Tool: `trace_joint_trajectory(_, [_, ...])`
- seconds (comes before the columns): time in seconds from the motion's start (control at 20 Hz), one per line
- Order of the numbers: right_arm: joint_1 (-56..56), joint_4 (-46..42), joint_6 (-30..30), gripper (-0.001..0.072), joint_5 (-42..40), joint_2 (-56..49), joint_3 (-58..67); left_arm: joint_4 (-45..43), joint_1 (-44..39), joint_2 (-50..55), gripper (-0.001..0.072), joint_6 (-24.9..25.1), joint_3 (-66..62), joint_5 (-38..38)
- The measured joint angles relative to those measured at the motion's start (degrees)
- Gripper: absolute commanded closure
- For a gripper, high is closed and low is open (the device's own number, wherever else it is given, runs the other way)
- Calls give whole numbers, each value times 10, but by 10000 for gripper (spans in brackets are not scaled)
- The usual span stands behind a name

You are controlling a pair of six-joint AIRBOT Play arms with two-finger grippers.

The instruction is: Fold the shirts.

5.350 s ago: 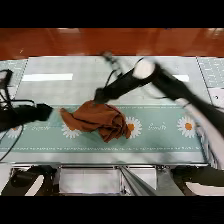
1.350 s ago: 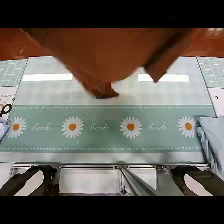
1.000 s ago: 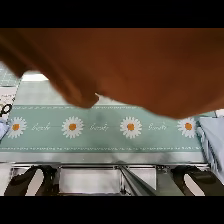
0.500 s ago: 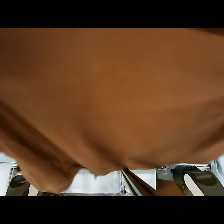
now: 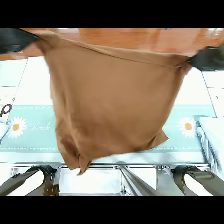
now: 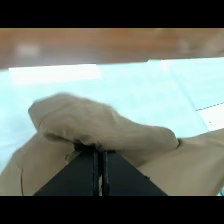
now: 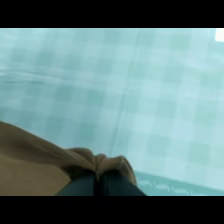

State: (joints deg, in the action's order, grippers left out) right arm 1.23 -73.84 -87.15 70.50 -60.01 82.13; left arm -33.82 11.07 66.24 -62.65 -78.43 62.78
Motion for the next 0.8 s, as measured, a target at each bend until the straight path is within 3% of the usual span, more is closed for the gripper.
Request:
trace_joint_trajectory(0.25, [-29, 55, 21, 682, -137, -189, 27, 9, -35, 191, 688, 17, -54, -157])
trace_joint_trajectory(0.45, [-37, 95, 33, 679, -187, -311, 82, 9, -57, 285, 686, 21, -99, -212])
trace_joint_trajectory(0.5, [-37, 110, 34, 605, -195, -335, 92, 9, -62, 301, 607, 21, -104, -215])
trace_joint_trajectory(0.55, [-38, 124, 35, 405, -199, -352, 98, 9, -66, 312, 342, 21, -108, -214])
trace_joint_trajectory(0.6, [-38, 138, 36, 301, -203, -366, 103, 8, -68, 322, 200, 21, -110, -209])
trace_joint_trajectory(0.8, [-58, 171, 40, 303, -171, -388, 145, -15, -49, 333, 201, 3, -132, -130])
